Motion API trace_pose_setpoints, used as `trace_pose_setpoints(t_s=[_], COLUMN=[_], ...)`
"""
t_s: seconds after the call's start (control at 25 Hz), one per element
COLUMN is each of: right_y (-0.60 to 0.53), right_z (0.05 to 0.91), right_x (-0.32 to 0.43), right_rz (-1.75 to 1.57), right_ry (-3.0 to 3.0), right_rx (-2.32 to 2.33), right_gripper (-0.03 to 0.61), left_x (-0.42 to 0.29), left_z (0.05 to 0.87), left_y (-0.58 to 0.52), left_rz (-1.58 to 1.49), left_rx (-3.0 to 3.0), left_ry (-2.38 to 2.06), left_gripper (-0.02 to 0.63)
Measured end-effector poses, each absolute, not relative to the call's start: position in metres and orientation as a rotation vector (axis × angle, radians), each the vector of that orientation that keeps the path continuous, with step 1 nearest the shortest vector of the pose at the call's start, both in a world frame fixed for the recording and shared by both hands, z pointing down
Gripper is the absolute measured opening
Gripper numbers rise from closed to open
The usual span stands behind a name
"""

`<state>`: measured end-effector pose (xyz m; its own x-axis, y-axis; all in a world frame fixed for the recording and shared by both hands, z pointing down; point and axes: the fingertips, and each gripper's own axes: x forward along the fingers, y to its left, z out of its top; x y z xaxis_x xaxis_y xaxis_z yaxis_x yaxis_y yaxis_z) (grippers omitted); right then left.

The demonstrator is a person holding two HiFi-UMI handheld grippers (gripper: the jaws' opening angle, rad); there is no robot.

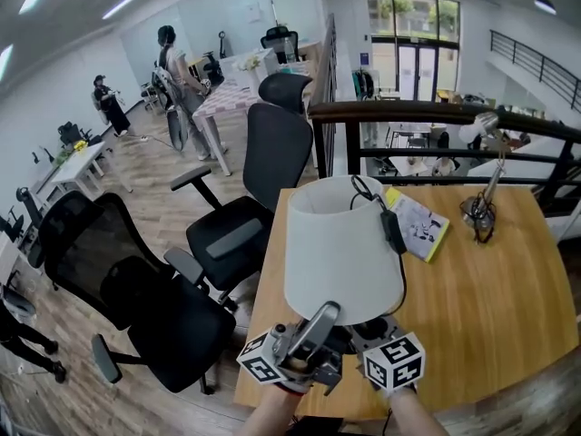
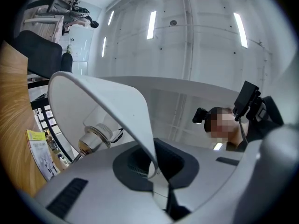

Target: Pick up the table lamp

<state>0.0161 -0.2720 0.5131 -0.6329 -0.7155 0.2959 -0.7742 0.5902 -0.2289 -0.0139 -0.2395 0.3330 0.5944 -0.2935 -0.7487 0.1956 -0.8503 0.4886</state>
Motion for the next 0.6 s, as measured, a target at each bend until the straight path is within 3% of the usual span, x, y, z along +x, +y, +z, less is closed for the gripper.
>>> trace_pose_setpoints(t_s=[0.6], right_y=[-0.272], right_z=[0.485], right_x=[0.026], right_rz=[0.465], right_ry=[-2.662], right_rx=[1.319], right_gripper=[0.15], left_x=[-0.005], left_z=[0.307], left_y=[-0.23], left_rz=[-1.221], left_rx=[2.334], left_ry=[-0.025], left_gripper=[0.011])
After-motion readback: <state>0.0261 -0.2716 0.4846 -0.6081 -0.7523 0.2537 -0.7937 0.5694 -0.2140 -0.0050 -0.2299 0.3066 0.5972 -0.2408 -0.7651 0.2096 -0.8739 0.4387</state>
